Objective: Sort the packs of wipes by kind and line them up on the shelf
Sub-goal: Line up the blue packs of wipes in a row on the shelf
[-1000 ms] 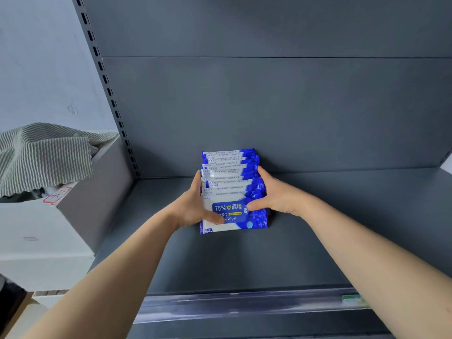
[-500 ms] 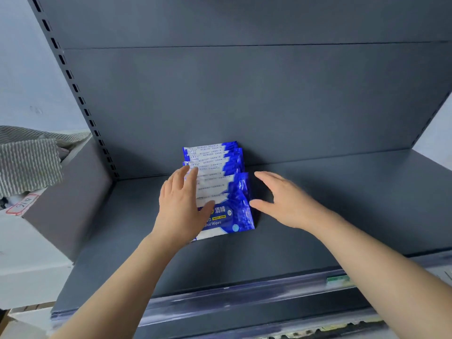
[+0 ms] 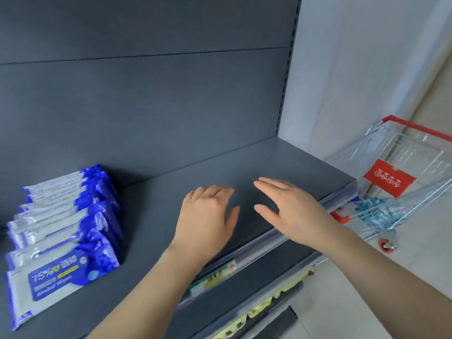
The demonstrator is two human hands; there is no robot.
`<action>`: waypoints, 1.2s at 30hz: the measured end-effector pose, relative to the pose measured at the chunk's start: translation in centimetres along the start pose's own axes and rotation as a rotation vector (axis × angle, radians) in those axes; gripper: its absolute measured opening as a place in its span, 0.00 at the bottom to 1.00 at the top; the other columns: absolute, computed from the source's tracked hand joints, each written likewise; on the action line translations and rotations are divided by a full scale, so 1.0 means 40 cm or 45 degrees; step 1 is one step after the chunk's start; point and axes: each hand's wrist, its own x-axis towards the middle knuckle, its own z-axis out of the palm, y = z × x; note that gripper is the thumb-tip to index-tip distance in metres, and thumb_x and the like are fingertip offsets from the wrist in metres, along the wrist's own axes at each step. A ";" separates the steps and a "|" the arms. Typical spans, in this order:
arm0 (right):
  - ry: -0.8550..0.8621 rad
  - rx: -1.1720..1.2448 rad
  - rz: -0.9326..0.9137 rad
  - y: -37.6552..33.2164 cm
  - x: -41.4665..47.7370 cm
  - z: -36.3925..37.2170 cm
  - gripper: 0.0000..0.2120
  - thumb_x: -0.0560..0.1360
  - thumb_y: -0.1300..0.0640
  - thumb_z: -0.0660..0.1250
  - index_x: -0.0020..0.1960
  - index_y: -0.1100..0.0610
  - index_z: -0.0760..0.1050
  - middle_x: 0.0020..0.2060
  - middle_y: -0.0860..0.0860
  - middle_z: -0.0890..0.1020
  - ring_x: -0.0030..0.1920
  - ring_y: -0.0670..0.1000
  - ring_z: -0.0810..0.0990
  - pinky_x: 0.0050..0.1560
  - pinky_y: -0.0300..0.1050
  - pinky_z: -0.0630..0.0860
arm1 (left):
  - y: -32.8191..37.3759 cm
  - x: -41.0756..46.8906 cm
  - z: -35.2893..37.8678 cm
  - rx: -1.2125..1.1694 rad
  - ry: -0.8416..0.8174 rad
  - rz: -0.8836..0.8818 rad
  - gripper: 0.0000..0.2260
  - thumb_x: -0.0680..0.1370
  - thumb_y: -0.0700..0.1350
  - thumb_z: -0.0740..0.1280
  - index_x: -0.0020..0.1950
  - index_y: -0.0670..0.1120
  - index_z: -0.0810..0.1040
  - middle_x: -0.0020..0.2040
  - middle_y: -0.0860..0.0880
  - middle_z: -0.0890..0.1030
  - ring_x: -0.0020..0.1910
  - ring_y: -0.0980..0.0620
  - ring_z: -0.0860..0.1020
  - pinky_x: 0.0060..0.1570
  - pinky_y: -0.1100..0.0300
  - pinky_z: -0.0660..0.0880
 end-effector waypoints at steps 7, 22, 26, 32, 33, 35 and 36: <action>0.031 -0.096 0.157 0.426 -0.155 -0.114 0.26 0.80 0.47 0.58 0.75 0.54 0.62 0.73 0.50 0.66 0.72 0.49 0.64 0.70 0.40 0.58 | 0.384 0.196 0.191 -0.138 -0.026 0.116 0.14 0.71 0.49 0.70 0.53 0.45 0.83 0.49 0.48 0.85 0.46 0.44 0.82 0.49 0.51 0.77; 0.007 -0.017 0.585 1.246 -0.248 -0.190 0.23 0.80 0.47 0.58 0.74 0.51 0.63 0.70 0.47 0.70 0.68 0.48 0.68 0.64 0.39 0.66 | 0.989 0.617 0.689 -0.327 -0.246 0.184 0.12 0.72 0.49 0.66 0.49 0.45 0.84 0.44 0.47 0.84 0.43 0.43 0.81 0.47 0.50 0.78; -0.036 -0.027 0.621 1.464 -0.160 -0.186 0.23 0.81 0.45 0.57 0.74 0.50 0.61 0.71 0.47 0.69 0.69 0.48 0.67 0.65 0.41 0.66 | 1.053 0.763 0.851 -0.318 -0.346 0.144 0.12 0.78 0.50 0.65 0.58 0.48 0.80 0.54 0.50 0.82 0.52 0.48 0.79 0.56 0.52 0.73; -0.125 -0.013 0.626 1.773 0.013 -0.170 0.23 0.80 0.45 0.57 0.74 0.48 0.62 0.71 0.47 0.70 0.70 0.48 0.68 0.65 0.44 0.68 | 1.115 1.003 1.068 -0.300 -0.479 0.016 0.16 0.80 0.54 0.60 0.66 0.52 0.74 0.62 0.54 0.78 0.60 0.53 0.74 0.63 0.56 0.69; -0.143 0.006 0.625 1.820 0.038 -0.163 0.23 0.80 0.45 0.57 0.74 0.48 0.62 0.71 0.47 0.70 0.70 0.48 0.68 0.65 0.44 0.69 | 1.123 1.036 1.102 -0.274 -0.504 0.003 0.16 0.80 0.54 0.59 0.67 0.53 0.74 0.63 0.54 0.77 0.61 0.53 0.74 0.62 0.56 0.69; -0.182 0.031 0.620 1.910 0.084 -0.141 0.23 0.81 0.46 0.57 0.74 0.49 0.61 0.71 0.47 0.69 0.70 0.49 0.68 0.66 0.46 0.69 | 1.135 1.093 1.169 -0.221 -0.550 -0.022 0.17 0.81 0.55 0.59 0.67 0.53 0.73 0.63 0.55 0.76 0.61 0.54 0.73 0.61 0.57 0.68; -0.205 0.034 0.617 1.954 0.106 -0.126 0.24 0.81 0.45 0.56 0.75 0.49 0.61 0.71 0.48 0.69 0.70 0.50 0.68 0.66 0.46 0.69 | 1.139 1.120 1.204 -0.199 -0.575 -0.034 0.17 0.81 0.55 0.58 0.67 0.53 0.73 0.64 0.55 0.76 0.61 0.54 0.73 0.61 0.58 0.68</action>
